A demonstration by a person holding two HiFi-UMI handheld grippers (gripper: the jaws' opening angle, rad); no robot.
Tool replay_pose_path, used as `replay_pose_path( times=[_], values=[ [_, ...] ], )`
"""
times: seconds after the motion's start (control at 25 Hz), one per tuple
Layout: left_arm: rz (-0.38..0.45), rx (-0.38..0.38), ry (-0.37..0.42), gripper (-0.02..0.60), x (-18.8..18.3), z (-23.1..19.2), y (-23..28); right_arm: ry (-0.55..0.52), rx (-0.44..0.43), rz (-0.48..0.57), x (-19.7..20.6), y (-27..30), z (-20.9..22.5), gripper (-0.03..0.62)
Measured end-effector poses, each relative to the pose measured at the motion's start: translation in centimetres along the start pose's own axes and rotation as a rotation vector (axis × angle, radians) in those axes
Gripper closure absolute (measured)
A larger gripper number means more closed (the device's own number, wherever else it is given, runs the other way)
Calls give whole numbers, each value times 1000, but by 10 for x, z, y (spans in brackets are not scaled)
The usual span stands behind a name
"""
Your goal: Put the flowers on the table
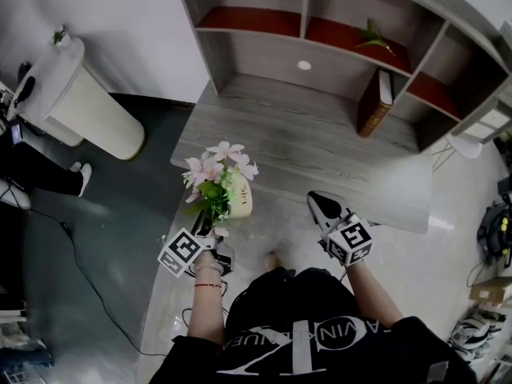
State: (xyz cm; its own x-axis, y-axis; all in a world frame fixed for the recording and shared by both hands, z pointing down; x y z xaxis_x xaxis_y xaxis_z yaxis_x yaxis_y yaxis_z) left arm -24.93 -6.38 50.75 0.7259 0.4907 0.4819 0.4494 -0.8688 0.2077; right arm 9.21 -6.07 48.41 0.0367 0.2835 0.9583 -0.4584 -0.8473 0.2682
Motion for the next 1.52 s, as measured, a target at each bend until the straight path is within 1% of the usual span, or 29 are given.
replay_pose_path(
  times=[0.28,0.6,0.8,0.96,1.16,1.32,1.52],
  values=[
    [-22,-12,-14,512,-2,-11,6,6,-15,-20,1,18,-5,583],
    [-17,-33,-32,512,-8,-26,10,11,-22,-26,0,39,-5,583],
    [-9,-29,-23,512,-22,-27,21,9,-30,-14,-7,58,-3,584],
    [-10,-18,-14,512,-36,-26,40,15,-29,-1,-14,77,4,583],
    [-19,-9,2,512,-49,-29,55,18,-33,5,-15,90,3,583],
    [-38,-18,11,512,-72,-30,83,26,-31,-12,-25,119,12,584],
    [-57,-36,29,512,-89,-34,108,26,-34,-15,-33,144,20,584]
  ],
)
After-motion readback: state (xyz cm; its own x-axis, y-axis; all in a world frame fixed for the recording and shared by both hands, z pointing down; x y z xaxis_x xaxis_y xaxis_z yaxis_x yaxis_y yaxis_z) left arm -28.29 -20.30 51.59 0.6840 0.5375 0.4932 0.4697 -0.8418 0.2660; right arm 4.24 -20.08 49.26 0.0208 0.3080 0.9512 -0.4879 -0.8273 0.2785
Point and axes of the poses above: the fingertips, and each gripper's own axes: y forward along the fingers, z to its right, x out of its underside, the point moved 8 cm from there along -y, backward along the fingers, and after that the axes turned 10 degrees about x, right-handed, at the moved point
